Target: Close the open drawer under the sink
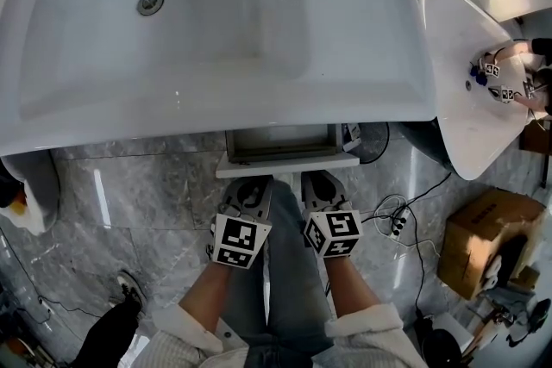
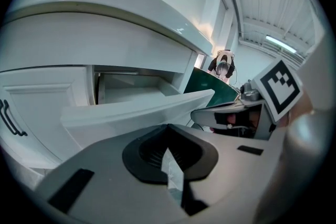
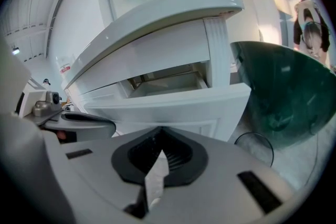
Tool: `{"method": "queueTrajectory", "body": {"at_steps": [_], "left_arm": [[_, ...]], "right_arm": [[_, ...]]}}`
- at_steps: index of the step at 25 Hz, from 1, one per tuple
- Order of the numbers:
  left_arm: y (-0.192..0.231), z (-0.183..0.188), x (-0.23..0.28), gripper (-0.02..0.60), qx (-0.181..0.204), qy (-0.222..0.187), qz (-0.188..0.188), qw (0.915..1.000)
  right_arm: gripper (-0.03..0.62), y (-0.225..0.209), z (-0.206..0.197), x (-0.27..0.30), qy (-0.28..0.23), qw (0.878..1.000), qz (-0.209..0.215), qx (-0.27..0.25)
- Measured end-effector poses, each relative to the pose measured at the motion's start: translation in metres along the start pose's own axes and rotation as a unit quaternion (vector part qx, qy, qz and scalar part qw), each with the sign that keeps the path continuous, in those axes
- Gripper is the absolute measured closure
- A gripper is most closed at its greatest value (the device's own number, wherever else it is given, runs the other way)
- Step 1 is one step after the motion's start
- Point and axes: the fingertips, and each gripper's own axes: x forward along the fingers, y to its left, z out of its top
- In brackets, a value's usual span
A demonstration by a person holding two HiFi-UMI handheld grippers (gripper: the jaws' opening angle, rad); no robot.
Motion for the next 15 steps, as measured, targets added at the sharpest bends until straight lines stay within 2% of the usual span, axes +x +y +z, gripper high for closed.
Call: {"method": "queueTrajectory", "body": {"at_steps": [15], "left_arm": [[0.009,0.01,0.007,0.566,0.002,0.002,0.006,1.0]], "right_arm": [[0.585,-0.002,0.01,0.009,0.004,1.0,-0.003,-0.016]]}}
